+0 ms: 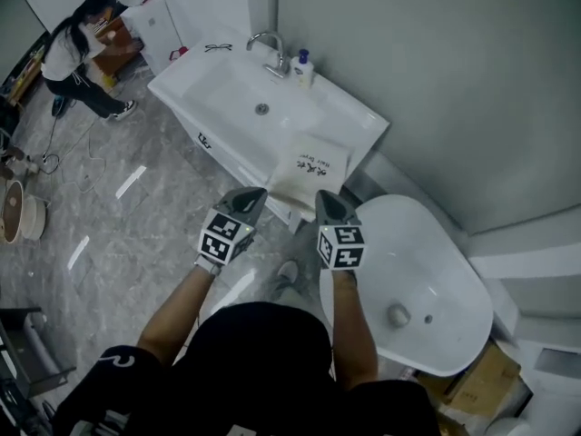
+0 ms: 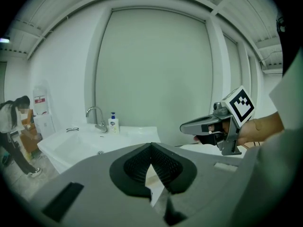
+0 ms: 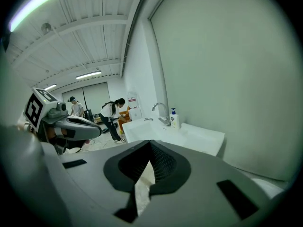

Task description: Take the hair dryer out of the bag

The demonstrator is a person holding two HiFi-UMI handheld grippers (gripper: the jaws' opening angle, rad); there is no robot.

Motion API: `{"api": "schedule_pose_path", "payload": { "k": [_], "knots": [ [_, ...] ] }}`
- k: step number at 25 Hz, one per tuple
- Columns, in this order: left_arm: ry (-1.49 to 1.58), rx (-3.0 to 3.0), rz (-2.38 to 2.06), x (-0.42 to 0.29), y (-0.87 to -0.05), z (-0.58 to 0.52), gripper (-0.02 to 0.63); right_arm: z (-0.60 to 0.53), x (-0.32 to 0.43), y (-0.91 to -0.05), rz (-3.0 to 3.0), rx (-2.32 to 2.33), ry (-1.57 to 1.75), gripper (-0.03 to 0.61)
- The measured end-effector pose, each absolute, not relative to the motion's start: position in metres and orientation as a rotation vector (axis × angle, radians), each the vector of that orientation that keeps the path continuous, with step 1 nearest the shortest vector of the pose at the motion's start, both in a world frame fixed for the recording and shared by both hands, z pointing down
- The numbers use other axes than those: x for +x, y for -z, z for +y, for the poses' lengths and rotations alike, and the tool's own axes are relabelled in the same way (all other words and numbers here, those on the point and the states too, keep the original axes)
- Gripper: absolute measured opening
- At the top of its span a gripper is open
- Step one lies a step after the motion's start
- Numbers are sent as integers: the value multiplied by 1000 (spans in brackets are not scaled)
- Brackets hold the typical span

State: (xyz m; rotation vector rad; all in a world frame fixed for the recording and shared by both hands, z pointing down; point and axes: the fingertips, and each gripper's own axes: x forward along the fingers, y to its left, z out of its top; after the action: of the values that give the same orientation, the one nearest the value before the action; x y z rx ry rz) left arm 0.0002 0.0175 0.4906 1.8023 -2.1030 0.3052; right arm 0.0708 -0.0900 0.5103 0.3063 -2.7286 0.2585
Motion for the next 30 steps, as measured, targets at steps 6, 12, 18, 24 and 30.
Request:
{"api": "schedule_pose_path", "payload": {
  "k": [6,12,18,24,30],
  "knots": [
    [-312,1779,-2102,-21,-490,-26,-2,-137,41,-507,-2755,262,-303,-5],
    [-320,1799,-2086,-36,-487,-53,-2,-160,29,-504,-2766,270,-319,-5],
    [-294,1872,-2005,-46,-492,-84,-2,-183,33,-507,-2754,372,-341,-5],
    [-293,2027,-1861,-60,-500,-125,-2,-208,30,-516,-2716,556,-350,-5],
    [-331,2203,-1641,-95,-509,-165,-2,-229,6,-520,-2648,806,-406,-5]
  ]
}}
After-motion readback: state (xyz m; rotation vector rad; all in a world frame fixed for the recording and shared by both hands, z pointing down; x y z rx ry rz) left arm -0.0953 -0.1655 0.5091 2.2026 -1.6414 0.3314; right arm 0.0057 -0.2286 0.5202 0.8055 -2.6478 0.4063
